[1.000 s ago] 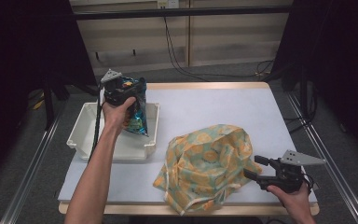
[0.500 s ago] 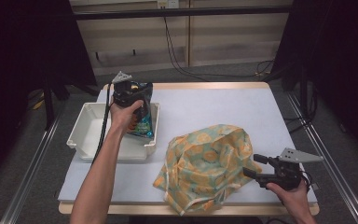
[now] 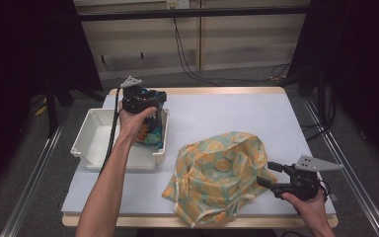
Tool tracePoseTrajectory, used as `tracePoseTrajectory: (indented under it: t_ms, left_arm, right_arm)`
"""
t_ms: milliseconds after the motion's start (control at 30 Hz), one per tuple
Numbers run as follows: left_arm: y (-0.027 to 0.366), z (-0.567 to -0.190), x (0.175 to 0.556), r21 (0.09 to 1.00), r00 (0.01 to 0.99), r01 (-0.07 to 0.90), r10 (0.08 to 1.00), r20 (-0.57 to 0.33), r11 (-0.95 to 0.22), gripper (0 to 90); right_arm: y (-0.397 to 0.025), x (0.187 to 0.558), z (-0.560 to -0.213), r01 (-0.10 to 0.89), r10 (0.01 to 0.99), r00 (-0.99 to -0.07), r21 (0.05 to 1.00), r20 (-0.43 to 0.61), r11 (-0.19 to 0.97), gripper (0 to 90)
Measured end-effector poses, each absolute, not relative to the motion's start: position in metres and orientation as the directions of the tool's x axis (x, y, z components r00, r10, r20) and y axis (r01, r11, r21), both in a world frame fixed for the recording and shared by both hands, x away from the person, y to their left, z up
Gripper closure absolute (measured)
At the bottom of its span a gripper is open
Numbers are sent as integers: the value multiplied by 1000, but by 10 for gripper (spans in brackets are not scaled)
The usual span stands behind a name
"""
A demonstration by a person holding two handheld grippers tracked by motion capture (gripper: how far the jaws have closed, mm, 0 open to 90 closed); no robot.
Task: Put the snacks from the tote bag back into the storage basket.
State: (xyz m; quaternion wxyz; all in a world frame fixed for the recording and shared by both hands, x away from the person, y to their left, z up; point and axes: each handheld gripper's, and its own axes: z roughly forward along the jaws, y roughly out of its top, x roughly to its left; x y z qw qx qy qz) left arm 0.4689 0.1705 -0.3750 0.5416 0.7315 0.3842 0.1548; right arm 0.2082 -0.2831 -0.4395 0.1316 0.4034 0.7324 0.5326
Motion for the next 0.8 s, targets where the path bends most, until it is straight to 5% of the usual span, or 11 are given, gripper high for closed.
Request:
tracePoseTrajectory:
  t_ms: [233,667,800]
  left_arm:
    - [193,-364,448,919,707,371,681,-189,-130,370]
    - [223,-388,402,898,779,375,603,-171,-230,860]
    - [227,-406,394,883,783,396,596,-181,-252,899]
  right_arm:
    - [-282,209,-439,448,727,-646,887,233,114,257]
    - [-280,209,-440,451,731,-643,885,229,119,257]
    - [-280,209,-440,453,733,-640,884,230,119,257]
